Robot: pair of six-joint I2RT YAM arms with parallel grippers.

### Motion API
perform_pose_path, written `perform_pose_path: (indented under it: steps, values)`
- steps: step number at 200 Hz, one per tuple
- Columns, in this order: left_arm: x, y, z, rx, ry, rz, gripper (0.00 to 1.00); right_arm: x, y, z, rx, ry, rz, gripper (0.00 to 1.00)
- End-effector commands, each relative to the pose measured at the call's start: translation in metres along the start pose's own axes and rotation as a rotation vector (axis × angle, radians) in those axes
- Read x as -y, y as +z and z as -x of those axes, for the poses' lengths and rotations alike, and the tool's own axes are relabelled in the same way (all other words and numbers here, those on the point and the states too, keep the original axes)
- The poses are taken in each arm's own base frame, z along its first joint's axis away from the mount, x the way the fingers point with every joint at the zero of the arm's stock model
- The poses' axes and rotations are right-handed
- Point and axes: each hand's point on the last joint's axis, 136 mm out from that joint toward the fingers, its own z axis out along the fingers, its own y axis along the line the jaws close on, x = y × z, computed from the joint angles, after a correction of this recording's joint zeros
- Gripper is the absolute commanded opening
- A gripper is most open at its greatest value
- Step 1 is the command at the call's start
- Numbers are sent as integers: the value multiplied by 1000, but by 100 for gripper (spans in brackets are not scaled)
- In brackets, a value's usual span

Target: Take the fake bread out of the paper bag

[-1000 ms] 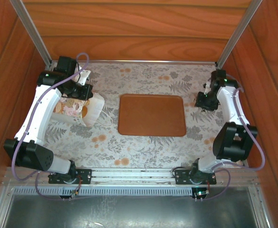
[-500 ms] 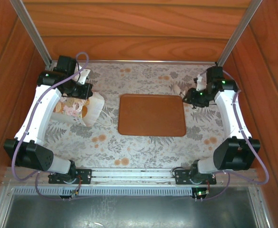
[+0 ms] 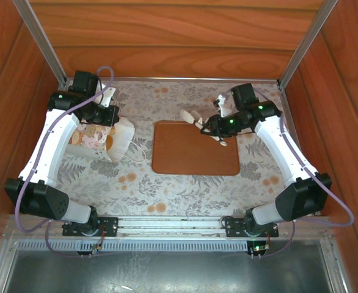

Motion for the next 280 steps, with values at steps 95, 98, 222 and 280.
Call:
perform_pose_path:
  steps: [95, 98, 222, 280]
  values:
    - [8, -16, 2, 62, 11, -8, 0, -100, 104, -37, -221, -100, 324, 43]
    - [8, -16, 2, 63, 11, -11, 0, -101, 106, -37, -225, -102, 326, 43]
    - [8, -24, -13, 80, 25, 5, 0, -140, 169, -48, -258, -54, 447, 43]
    - [9, -25, -9, 87, 28, -4, 0, -159, 201, -57, -292, -76, 490, 43]
